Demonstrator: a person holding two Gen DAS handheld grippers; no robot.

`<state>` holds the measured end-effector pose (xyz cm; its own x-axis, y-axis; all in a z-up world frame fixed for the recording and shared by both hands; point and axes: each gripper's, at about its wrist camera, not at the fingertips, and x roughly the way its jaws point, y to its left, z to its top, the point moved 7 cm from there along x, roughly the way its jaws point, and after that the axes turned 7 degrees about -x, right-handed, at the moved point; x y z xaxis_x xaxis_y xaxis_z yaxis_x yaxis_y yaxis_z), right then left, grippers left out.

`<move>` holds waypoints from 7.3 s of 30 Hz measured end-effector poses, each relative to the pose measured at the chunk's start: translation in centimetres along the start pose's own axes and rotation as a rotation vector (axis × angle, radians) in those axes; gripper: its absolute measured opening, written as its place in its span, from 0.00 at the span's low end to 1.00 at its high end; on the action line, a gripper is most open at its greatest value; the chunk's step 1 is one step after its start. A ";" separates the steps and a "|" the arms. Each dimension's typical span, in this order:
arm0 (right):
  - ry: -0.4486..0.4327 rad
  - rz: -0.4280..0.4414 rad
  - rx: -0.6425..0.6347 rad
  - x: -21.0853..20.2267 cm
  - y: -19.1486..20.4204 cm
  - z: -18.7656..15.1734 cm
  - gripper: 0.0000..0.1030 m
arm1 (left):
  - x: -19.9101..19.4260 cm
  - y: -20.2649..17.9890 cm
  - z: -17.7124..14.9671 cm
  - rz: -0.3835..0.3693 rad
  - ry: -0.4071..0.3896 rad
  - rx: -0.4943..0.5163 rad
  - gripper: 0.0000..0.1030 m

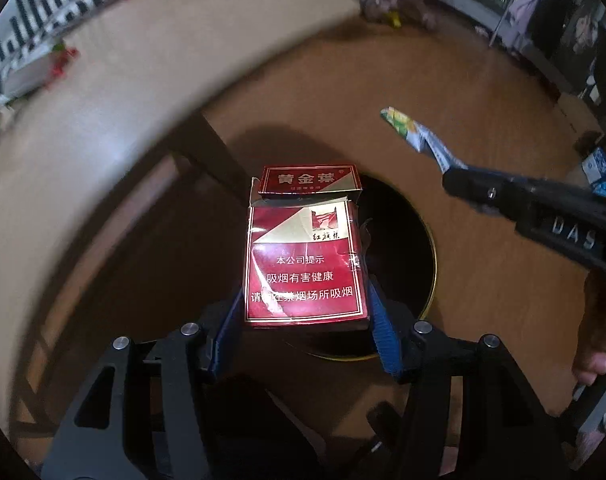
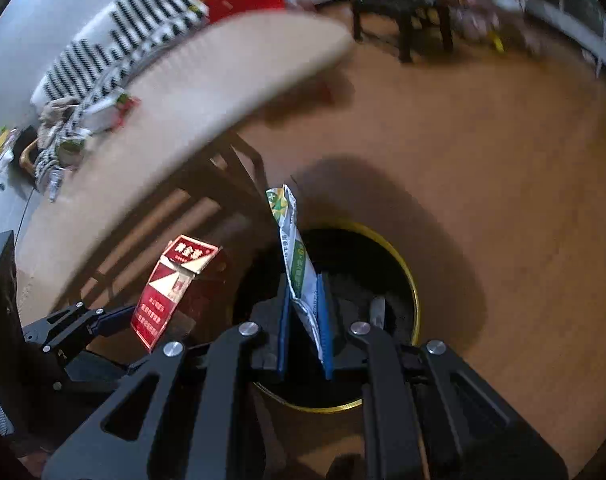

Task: Collect trash
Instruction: 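Carry the red pack and wrapper strip over the black bin and open both tools, then move both open tools back over the table, then grasp the crumpled blue-silver foil with the left tool while the right grasps red ribbon, then carry the foil and red ribbon over the black bin and open both tools, then move both open tools back over the table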

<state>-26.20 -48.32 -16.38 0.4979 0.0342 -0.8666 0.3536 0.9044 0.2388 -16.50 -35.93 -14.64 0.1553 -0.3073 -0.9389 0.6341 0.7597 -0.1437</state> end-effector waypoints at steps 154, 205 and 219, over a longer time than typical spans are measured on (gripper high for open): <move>0.058 -0.024 0.028 4.4 -0.3 -2.1 0.10 | 4.7 0.9 -0.9 -0.094 0.045 -0.153 0.16; -0.149 0.064 -0.046 1.0 8.3 11.7 0.94 | -11.2 19.4 3.3 0.135 -0.179 -0.376 0.94; -0.143 0.136 -0.343 7.8 29.0 23.3 0.94 | -12.4 38.7 9.8 0.288 -0.185 -0.592 0.94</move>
<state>6.41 -31.75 -5.98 0.6360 0.1254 -0.7614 0.0038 0.9862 0.1656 13.54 -8.34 -5.54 0.4160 -0.0983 -0.9041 0.0349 0.9951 -0.0921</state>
